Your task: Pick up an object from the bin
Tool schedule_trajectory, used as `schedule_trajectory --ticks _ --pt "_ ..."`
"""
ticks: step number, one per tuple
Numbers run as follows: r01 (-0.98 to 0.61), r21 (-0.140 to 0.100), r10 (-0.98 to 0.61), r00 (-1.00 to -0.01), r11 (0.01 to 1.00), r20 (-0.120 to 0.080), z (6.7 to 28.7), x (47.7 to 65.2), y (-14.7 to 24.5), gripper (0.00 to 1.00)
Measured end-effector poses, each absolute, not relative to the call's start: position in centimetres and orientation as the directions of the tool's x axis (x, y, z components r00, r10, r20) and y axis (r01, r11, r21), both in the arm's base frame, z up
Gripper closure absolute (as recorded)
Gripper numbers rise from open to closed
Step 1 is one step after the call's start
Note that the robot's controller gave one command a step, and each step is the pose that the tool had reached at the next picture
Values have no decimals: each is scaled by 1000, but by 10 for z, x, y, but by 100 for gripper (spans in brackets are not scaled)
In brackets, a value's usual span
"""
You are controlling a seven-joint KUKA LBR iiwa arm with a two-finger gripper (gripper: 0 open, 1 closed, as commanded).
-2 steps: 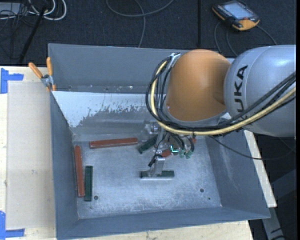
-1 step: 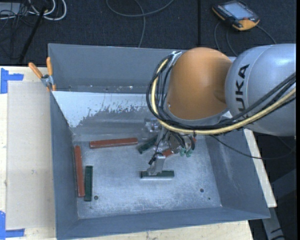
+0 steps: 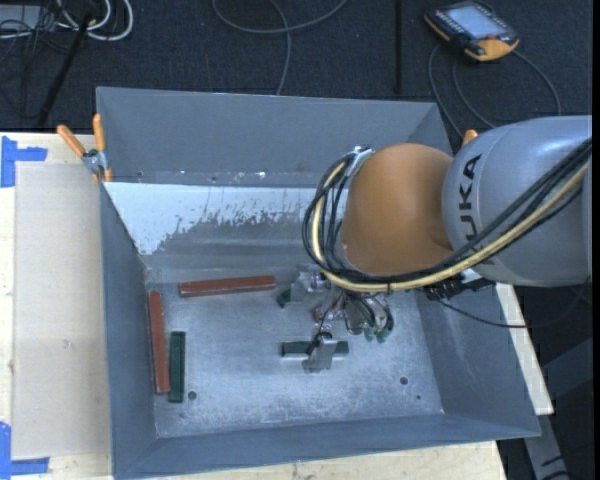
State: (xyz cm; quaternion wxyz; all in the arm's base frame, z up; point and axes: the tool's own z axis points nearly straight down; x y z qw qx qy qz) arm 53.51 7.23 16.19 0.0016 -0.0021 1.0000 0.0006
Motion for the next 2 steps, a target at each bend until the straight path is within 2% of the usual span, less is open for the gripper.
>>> schedule_trajectory --ticks 1,2 --pt "-33 0 -33 -999 999 6 145 526 49 0" --pt "17 0 17 -1000 1000 1 138 527 38 0"
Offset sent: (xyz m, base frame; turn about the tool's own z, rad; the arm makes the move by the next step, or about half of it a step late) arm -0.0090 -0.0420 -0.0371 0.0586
